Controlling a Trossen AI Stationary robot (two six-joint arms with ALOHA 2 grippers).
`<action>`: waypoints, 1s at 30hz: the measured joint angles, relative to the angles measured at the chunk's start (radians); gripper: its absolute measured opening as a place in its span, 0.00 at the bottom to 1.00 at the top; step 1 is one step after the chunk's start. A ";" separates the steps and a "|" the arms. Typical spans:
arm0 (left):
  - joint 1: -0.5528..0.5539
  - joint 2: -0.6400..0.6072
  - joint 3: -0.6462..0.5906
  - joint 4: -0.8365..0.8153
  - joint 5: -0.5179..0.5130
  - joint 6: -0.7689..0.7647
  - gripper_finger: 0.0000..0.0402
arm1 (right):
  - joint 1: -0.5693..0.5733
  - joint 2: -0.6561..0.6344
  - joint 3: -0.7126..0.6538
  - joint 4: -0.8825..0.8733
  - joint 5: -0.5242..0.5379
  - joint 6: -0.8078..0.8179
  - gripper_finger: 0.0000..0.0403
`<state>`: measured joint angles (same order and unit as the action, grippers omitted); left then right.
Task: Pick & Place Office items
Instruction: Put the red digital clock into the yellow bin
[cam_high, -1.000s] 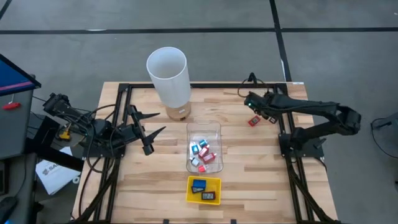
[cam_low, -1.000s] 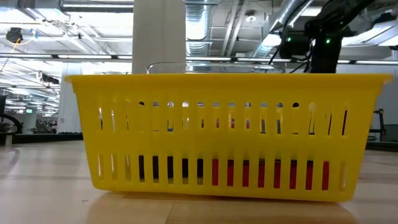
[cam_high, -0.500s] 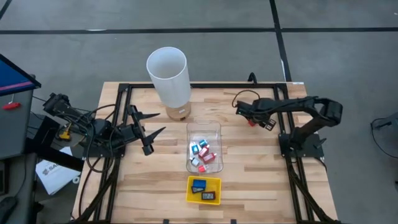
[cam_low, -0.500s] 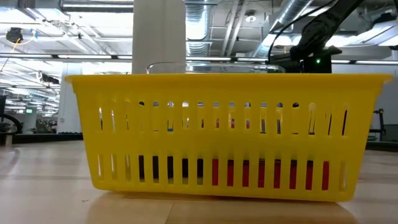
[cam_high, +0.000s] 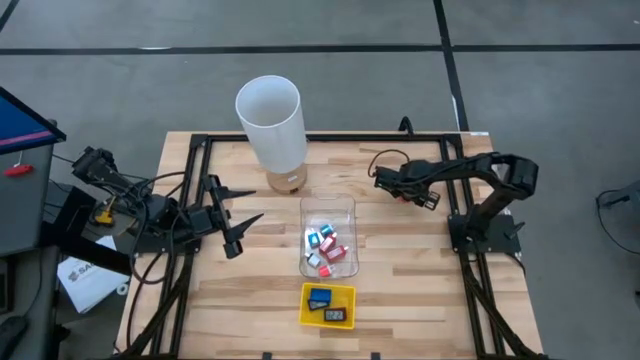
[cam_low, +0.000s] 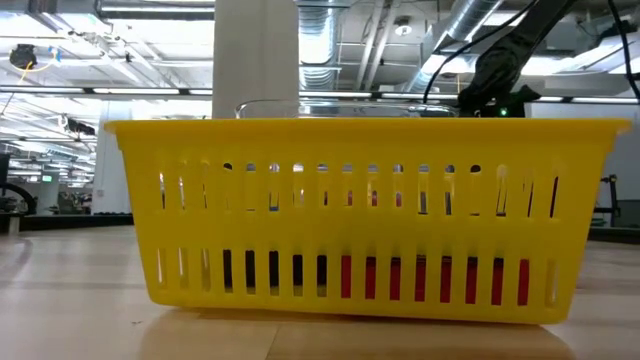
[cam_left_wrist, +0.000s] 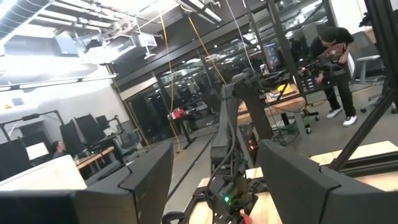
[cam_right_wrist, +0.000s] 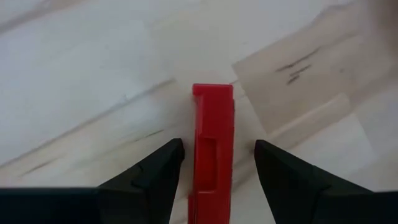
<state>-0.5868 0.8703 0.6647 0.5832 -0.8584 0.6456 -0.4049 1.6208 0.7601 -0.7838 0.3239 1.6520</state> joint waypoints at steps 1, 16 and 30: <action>-0.002 0.000 0.000 0.002 0.000 0.001 0.58 | 0.000 0.009 0.000 0.000 0.008 -0.011 0.50; -0.003 0.000 0.000 0.002 0.000 0.002 0.58 | 0.048 0.009 -0.003 -0.002 0.100 -0.279 0.50; -0.003 0.000 0.000 0.001 -0.001 0.002 0.58 | 0.097 0.009 -0.005 0.004 0.098 -0.265 0.44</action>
<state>-0.5896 0.8703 0.6643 0.5846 -0.8591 0.6472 -0.3083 1.6299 0.7551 -0.7793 0.4220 1.3871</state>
